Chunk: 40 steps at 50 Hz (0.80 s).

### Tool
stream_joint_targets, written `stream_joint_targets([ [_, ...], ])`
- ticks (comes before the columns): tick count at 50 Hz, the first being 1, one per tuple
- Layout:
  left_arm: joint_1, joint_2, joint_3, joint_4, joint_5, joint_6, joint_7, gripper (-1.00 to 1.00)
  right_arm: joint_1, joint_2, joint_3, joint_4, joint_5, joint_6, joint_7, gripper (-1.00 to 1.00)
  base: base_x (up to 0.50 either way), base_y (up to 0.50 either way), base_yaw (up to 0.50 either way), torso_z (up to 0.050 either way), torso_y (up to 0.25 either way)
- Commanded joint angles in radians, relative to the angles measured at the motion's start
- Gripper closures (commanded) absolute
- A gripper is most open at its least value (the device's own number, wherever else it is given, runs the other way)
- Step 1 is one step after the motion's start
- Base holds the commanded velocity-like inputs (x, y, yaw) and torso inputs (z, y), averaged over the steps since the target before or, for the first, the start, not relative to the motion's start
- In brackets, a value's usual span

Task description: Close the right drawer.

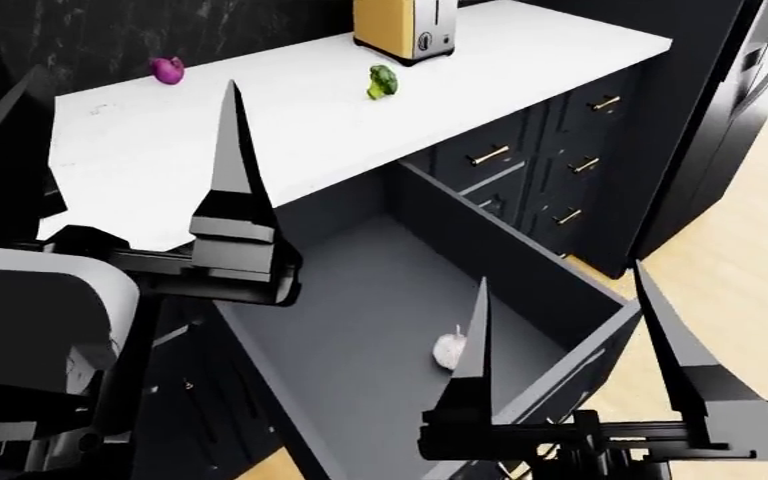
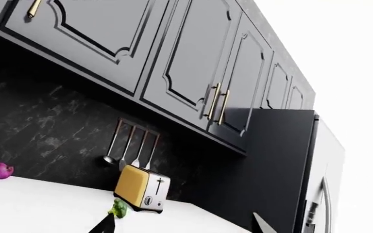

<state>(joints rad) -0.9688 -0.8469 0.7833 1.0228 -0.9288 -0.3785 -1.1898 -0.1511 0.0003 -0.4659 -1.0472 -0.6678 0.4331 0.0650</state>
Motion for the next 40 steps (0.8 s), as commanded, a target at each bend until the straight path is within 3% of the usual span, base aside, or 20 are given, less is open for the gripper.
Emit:
stream_joint_targets([
  [1,-0.010,-0.005,0.012,-0.006,0.003,0.011,0.001,-1.00,0.012,0.000,-0.001,0.000,-0.006,0.021,0.005,-1.00,0.26,-0.20,0.00,0.000,0.000],
  [8,-0.014,-0.003,0.017,-0.007,0.005,0.013,0.003,-1.00,0.002,0.000,0.003,0.000,-0.006,0.008,0.011,-1.00,0.35,-0.29,0.00,0.000,0.000],
  [28,-0.042,-0.007,0.041,0.001,-0.004,0.018,-0.017,-1.00,-0.020,0.000,0.014,0.000,-0.017,-0.022,0.028,-1.00,0.00,0.00,0.00,0.000,0.000],
  [40,-0.036,-0.012,0.054,-0.007,0.009,0.033,-0.013,-1.00,-0.036,0.000,0.038,0.000,0.018,-0.058,0.047,-1.00,0.28,0.37,0.00,0.000,0.000],
])
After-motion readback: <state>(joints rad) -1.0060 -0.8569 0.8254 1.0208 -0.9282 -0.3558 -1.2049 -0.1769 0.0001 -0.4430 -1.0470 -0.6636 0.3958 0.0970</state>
